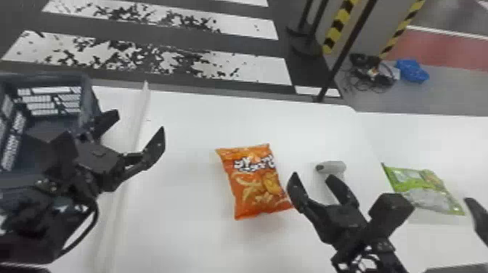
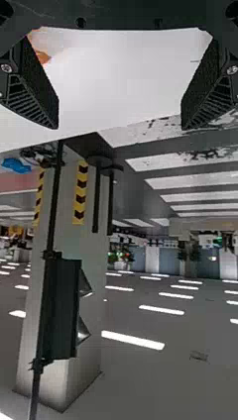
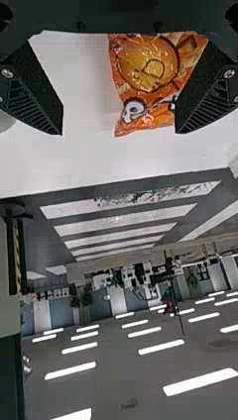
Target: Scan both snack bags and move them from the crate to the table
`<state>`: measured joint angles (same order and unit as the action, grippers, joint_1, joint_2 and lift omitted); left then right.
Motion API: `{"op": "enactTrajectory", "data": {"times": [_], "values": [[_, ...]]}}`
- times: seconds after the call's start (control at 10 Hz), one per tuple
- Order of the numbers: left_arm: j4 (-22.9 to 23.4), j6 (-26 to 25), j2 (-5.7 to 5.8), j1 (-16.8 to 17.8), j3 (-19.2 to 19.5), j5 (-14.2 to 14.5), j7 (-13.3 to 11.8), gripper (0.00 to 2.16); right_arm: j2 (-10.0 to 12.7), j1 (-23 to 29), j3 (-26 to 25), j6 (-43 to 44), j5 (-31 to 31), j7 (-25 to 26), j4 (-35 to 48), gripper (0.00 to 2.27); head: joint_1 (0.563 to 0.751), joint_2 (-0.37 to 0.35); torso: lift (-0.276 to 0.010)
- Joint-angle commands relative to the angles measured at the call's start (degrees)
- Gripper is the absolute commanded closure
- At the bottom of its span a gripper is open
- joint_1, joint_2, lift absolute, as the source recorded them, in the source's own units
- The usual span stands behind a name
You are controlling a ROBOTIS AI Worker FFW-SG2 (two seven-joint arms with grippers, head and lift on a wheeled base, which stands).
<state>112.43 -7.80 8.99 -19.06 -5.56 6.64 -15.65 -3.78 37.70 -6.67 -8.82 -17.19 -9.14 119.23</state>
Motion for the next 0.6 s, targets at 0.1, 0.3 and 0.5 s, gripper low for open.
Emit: {"op": "enactTrajectory", "data": {"times": [0.1, 0.3, 0.5], "values": [[6.66, -2.0, 0.67, -5.47, 2.13, 0.3, 3.25, 0.09, 0.0, -4.83, -5.37, -27.0, -7.94, -3.96, 1.79, 0.11, 0.695, -0.131, -0.088], [8.07, -2.18, 0.94, -7.4, 3.09, 0.57, 3.17, 0.09, 0.0, -6.85, -7.39, -35.79, -9.88, -3.96, 1.97, 0.11, 0.695, -0.111, -0.088], [8.07, -2.18, 0.94, -8.19, 3.01, 0.57, 3.08, 0.09, 0.09, -9.05, -10.03, -44.05, -14.89, -3.96, 1.44, 0.11, 0.695, -0.102, -0.088]]}}
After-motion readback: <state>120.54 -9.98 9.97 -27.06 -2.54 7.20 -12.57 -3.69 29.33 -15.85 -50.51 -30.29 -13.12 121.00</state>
